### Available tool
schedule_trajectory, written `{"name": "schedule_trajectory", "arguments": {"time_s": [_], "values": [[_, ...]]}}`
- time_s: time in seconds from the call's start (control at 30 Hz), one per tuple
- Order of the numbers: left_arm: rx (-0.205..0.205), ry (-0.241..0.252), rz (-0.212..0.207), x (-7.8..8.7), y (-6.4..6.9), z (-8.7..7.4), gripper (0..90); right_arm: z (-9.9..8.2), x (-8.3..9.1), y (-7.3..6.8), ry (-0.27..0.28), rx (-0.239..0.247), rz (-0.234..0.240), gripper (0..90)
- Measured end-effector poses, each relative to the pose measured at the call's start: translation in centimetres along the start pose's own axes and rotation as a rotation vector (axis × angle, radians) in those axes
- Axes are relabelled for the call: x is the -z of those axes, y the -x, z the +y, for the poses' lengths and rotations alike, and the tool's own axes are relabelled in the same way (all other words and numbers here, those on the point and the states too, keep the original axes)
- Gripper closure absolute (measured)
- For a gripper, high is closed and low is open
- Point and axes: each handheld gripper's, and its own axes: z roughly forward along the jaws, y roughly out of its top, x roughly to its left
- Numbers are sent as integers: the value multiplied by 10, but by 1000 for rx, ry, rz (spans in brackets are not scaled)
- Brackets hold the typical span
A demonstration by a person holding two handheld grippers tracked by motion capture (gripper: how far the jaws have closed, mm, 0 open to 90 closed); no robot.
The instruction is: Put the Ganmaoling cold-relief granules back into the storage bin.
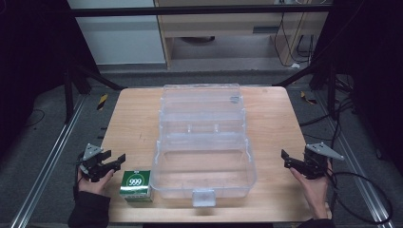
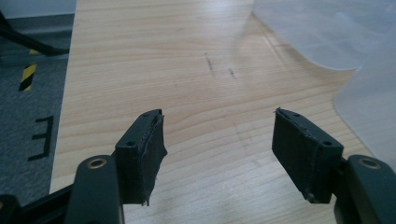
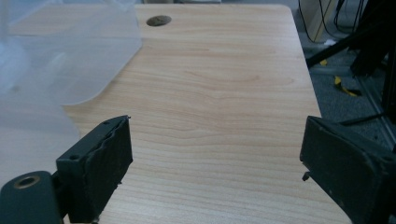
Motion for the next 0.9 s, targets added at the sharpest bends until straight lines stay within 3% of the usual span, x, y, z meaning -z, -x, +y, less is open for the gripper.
{"name": "schedule_trajectory", "arguments": {"time_s": [0.07,0.17,0.2,0.23,0.37,0.43,0.53,0.63,0.77,0.9], "values": [[-15,-2,-7,1,0,2,317,0,3,0,4,5,9,94],[-53,12,-69,5,3,12,313,0,5,0,1,17,6,91],[-53,12,-69,5,3,12,309,0,5,0,1,17,6,91],[-85,13,-89,8,5,16,307,0,5,0,3,15,6,91],[-153,-15,-116,13,7,22,302,-1,5,0,14,28,-7,91],[-164,-18,-130,15,7,24,299,0,5,0,15,31,-10,91],[-199,-17,-196,25,6,35,284,-1,5,-1,17,37,-5,90],[-254,-22,-227,34,7,43,259,-1,5,-2,16,48,-1,87],[-277,-34,-268,40,8,50,245,-2,5,-2,15,51,0,83],[-349,-74,-322,47,13,58,223,-2,5,-2,19,57,1,82]]}}
